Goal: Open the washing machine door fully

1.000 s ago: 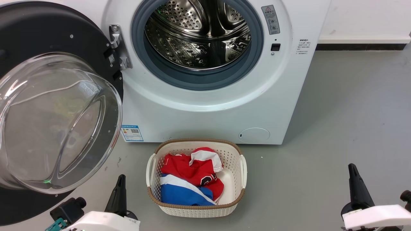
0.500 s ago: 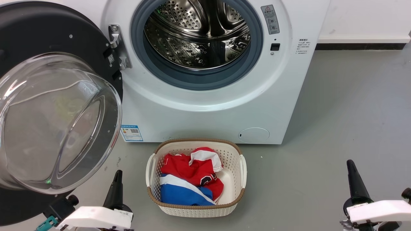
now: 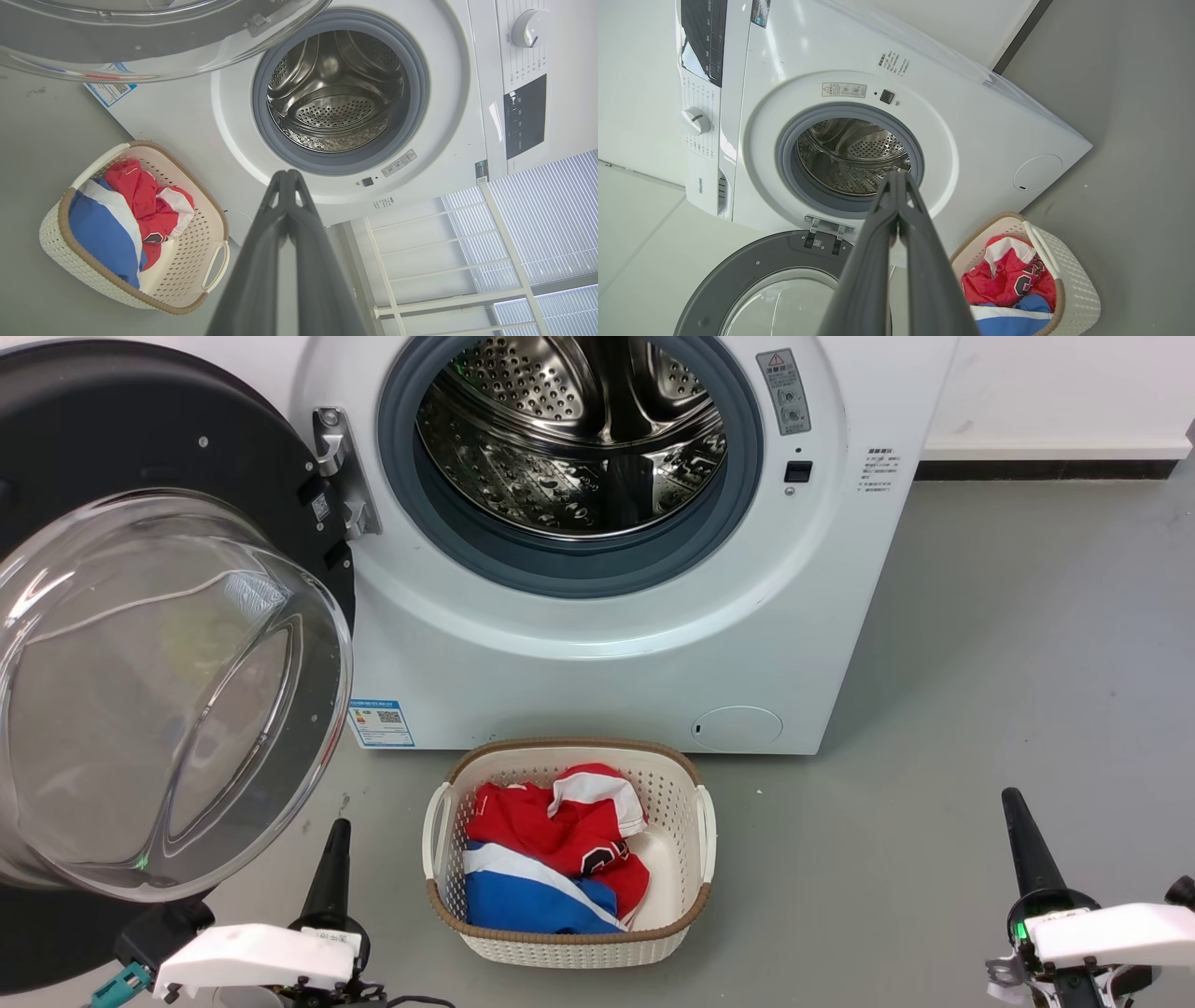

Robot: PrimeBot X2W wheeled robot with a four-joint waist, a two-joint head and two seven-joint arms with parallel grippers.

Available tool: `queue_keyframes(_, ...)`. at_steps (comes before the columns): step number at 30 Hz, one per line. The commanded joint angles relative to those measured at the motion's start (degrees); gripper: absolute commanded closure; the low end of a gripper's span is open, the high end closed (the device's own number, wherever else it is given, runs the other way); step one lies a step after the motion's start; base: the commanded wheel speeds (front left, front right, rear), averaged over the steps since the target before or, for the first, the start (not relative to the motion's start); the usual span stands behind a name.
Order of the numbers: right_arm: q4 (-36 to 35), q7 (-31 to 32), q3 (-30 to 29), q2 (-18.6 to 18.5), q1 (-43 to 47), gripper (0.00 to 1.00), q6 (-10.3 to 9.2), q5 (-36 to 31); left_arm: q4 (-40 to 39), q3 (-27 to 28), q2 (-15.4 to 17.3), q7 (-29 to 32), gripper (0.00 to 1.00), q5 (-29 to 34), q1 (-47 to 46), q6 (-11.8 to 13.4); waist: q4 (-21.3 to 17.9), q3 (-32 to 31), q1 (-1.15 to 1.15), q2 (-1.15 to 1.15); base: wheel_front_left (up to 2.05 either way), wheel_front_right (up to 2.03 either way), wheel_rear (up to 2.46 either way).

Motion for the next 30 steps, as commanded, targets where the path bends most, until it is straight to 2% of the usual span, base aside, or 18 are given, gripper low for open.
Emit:
queue_keyframes(1,-0.1,0.5,-0.1,0.0,-1.5,1.00,0.01,1.9,-0.3,0.4,0.1,0.5,1.00,-1.9,-1.6,-0.2,0.0,0.0,0.00,0.00,0.00,0.00,0.00)
queue_keyframes(30,1.3,4.2,-0.2,0.0,-3.5,1.00,0.00,16.3,0.8,2.2,0.1,4.3,1.00,-16.5,-3.5,-0.7,-0.3,0.1,0.00,0.00,0.00,0.00,0.00)
